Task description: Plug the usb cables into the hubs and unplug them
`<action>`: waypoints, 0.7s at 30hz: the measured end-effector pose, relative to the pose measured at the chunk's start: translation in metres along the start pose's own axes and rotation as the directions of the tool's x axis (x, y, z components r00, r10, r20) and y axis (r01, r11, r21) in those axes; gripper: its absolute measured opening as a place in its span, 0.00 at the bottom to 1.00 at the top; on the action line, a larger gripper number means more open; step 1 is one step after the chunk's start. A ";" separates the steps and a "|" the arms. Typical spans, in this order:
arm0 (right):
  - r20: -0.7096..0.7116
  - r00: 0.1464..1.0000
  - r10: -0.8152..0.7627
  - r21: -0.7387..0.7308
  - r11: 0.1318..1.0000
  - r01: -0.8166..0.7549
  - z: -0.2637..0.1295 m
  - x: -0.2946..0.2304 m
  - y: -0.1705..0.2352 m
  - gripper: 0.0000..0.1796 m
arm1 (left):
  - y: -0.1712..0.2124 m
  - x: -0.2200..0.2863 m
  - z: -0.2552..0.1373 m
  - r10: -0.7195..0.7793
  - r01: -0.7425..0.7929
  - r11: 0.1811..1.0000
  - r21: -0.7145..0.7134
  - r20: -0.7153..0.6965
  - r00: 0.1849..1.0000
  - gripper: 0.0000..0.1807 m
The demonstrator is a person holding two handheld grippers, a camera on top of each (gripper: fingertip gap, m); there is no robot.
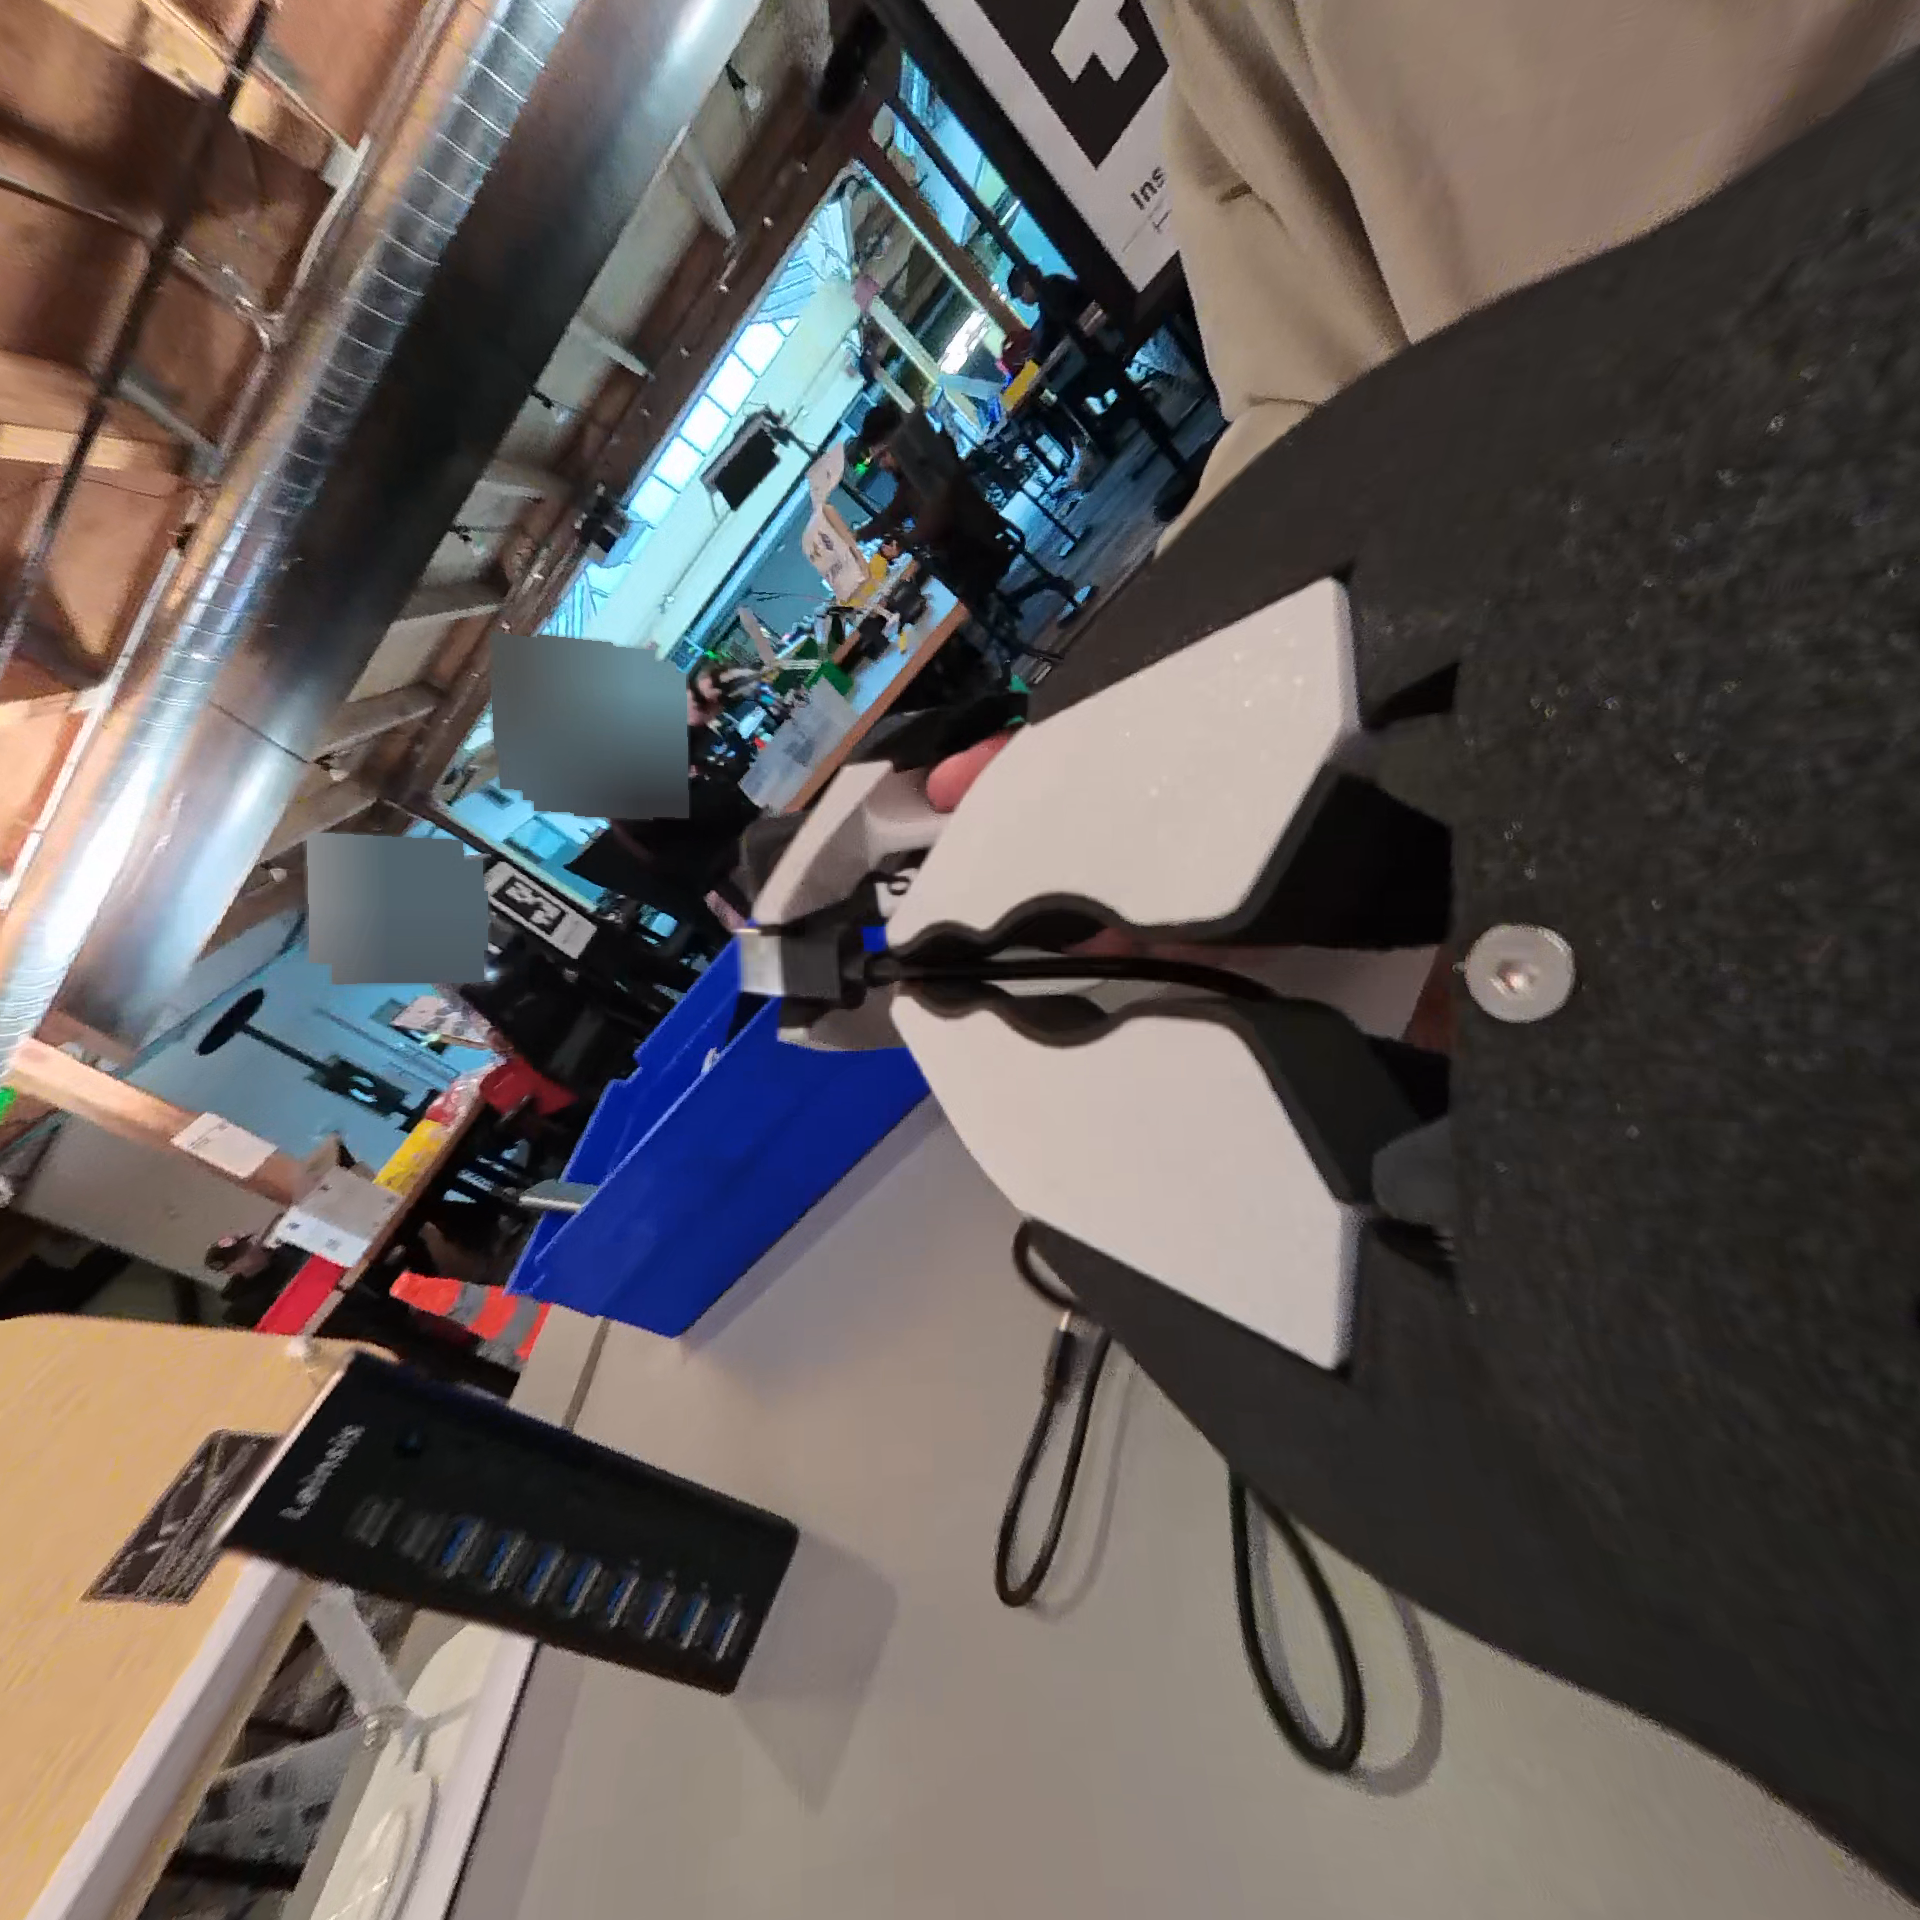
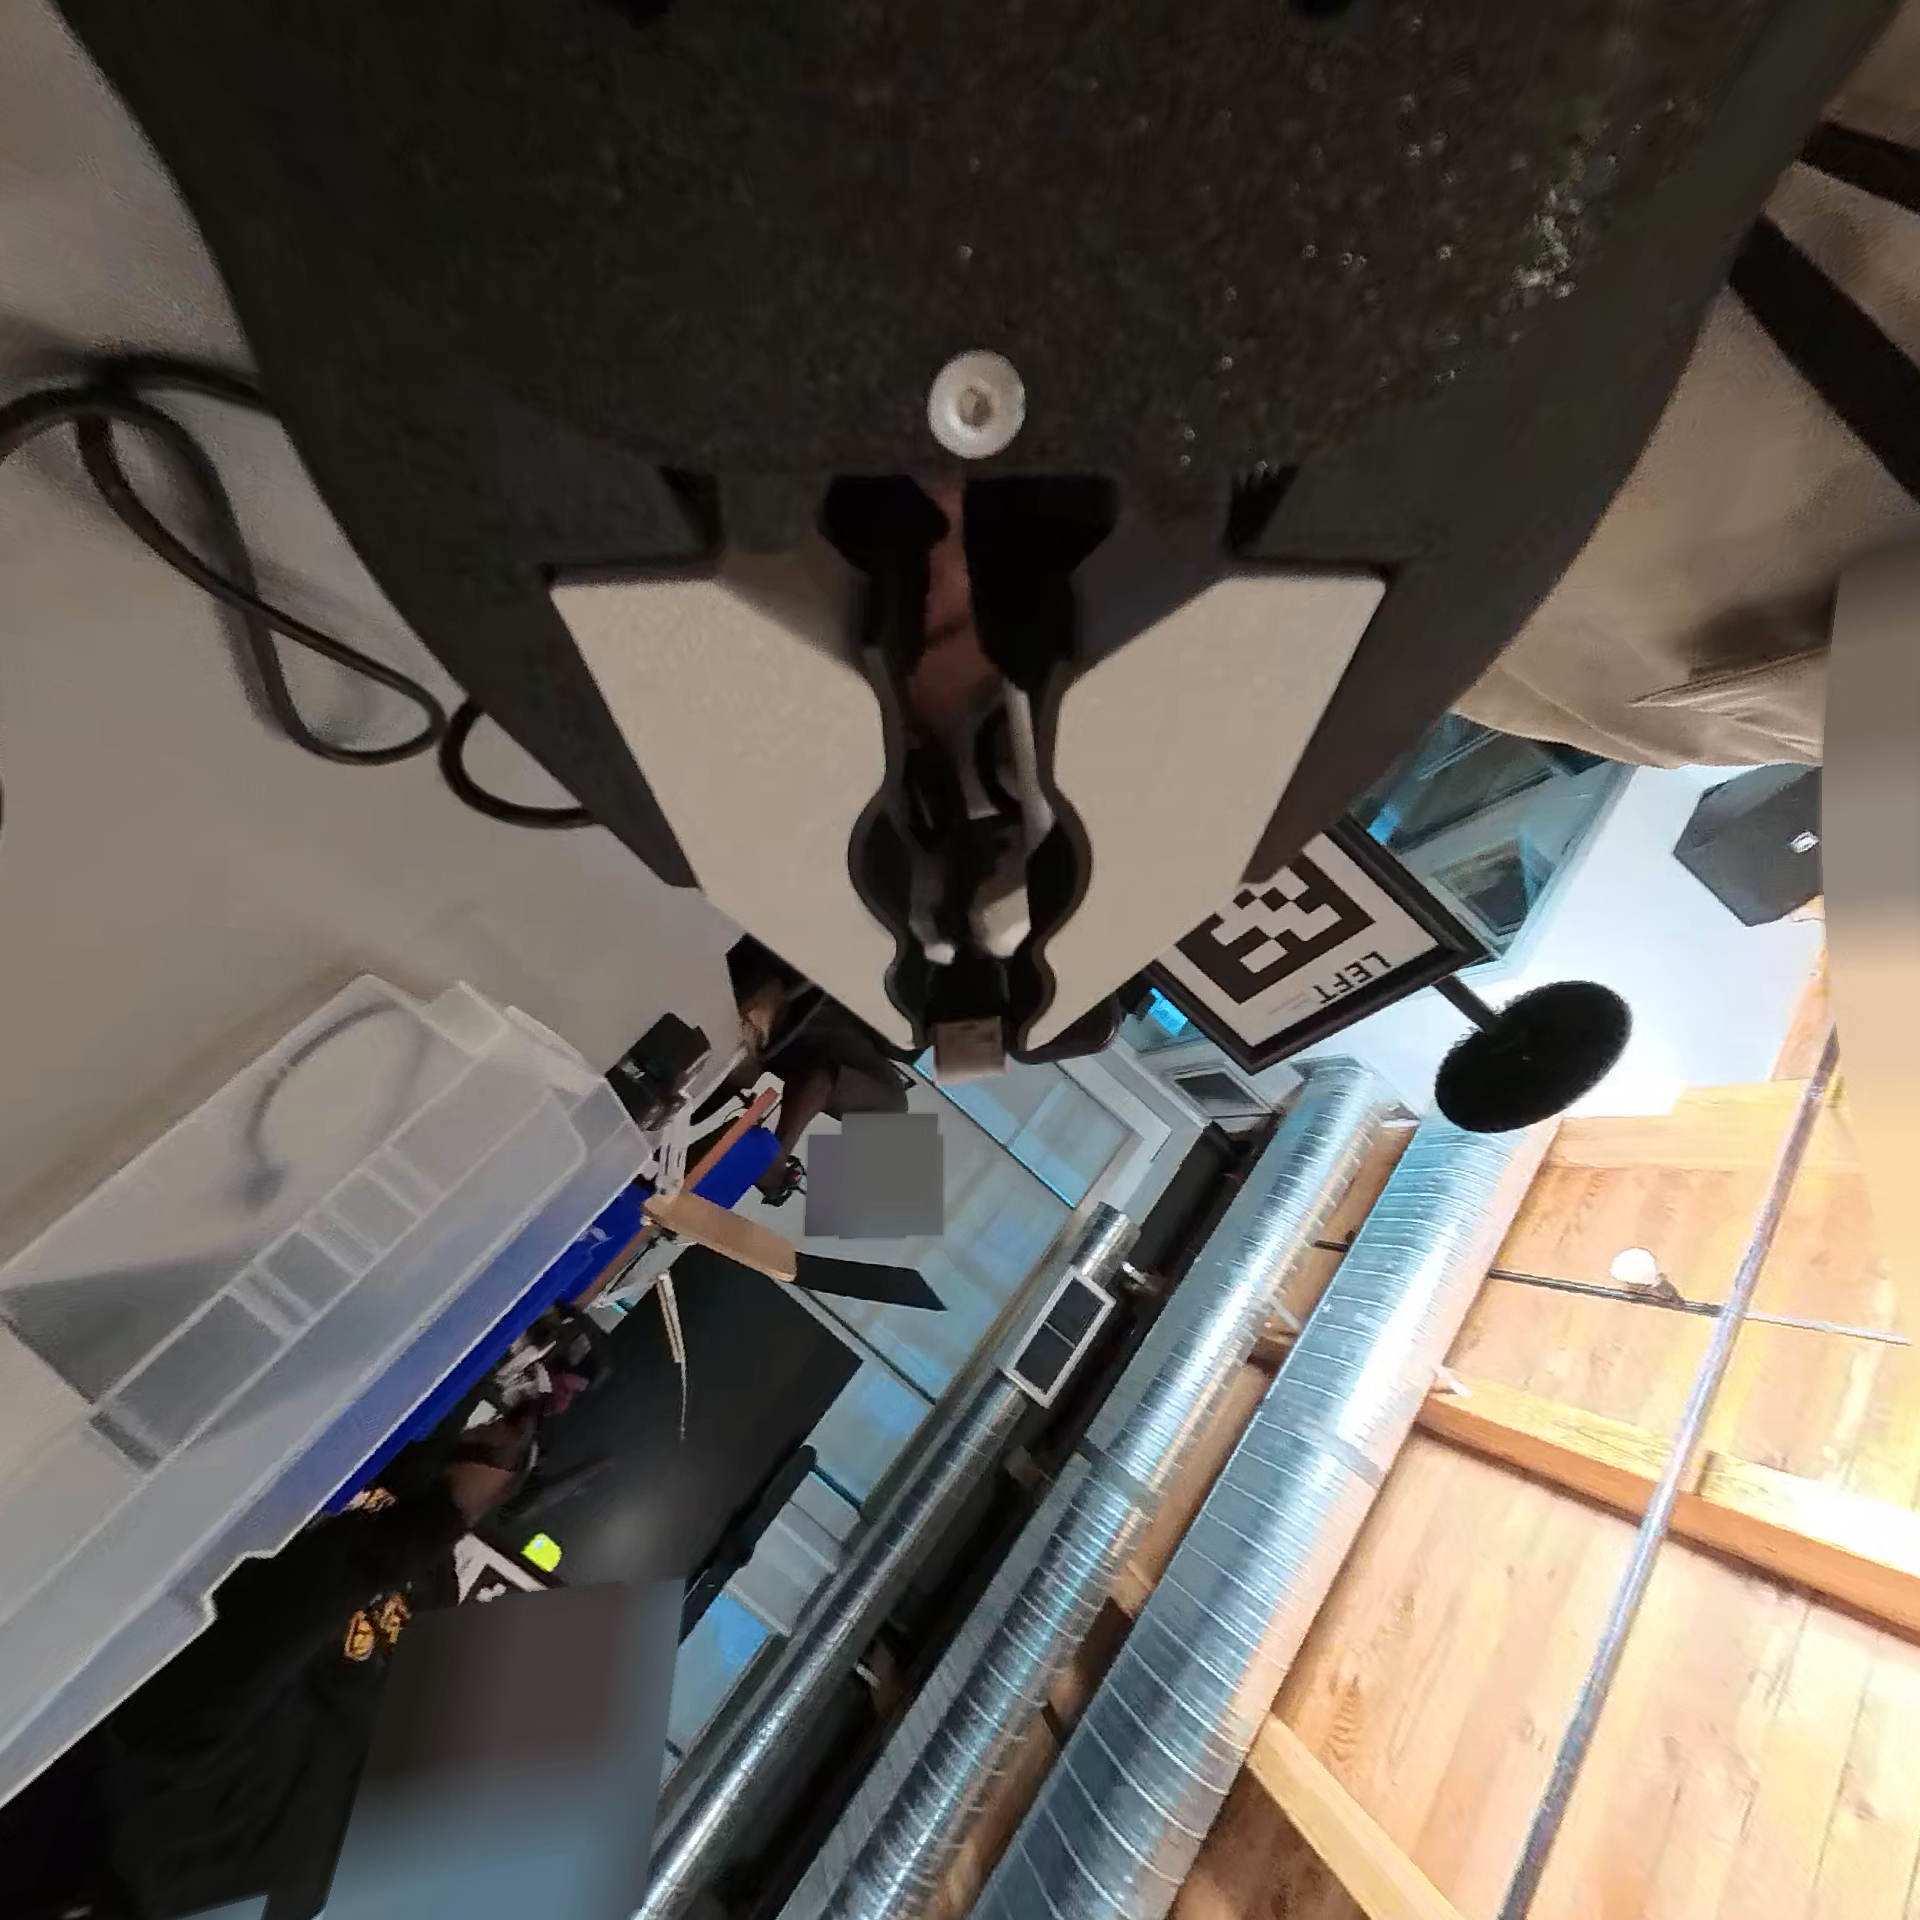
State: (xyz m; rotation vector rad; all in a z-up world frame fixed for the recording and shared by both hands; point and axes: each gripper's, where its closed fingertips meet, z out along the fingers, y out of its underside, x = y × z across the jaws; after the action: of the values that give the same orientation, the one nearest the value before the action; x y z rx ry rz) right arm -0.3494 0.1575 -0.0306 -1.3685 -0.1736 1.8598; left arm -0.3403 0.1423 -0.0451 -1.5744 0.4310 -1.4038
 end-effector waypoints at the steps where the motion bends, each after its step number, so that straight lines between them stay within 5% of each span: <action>1: 0.010 1.000 0.008 -0.011 1.000 -0.008 0.000 -0.001 0.001 0.08 | -0.002 0.001 -0.001 0.007 -0.007 1.000 0.008 -0.013 1.000 0.01; 5: 0.035 0.999 -0.024 -0.121 0.992 0.028 -0.006 -0.006 0.009 0.08 | 0.000 0.005 -0.006 0.098 -0.100 0.994 -0.050 -0.045 0.994 0.01; 8: 0.033 0.994 -0.102 -0.248 0.963 0.107 -0.013 -0.007 0.016 0.15 | -0.003 0.004 -0.013 0.323 -0.322 0.943 -0.090 -0.004 0.947 0.01; 14: -0.045 0.999 -0.025 -0.316 0.949 0.009 -0.020 0.005 0.018 0.17 | 0.016 -0.013 -0.018 0.792 -0.750 0.587 -0.306 0.024 0.610 0.01; 17: -0.074 0.996 0.040 -0.347 0.936 -0.064 -0.024 0.015 0.024 0.06 | 0.025 -0.016 -0.017 0.850 -0.800 0.492 -0.344 -0.005 0.526 0.01; 21: -0.066 0.988 0.140 -0.345 0.926 -0.154 -0.027 0.015 0.025 0.02 | 0.025 -0.018 -0.015 0.852 -0.797 0.499 -0.339 0.024 0.523 0.02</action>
State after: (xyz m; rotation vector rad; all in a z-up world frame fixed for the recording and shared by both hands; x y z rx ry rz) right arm -0.3408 0.1416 -0.0658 -1.6991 -0.4084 1.9903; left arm -0.3510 0.1376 -0.0771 -1.3695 1.1520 -0.4171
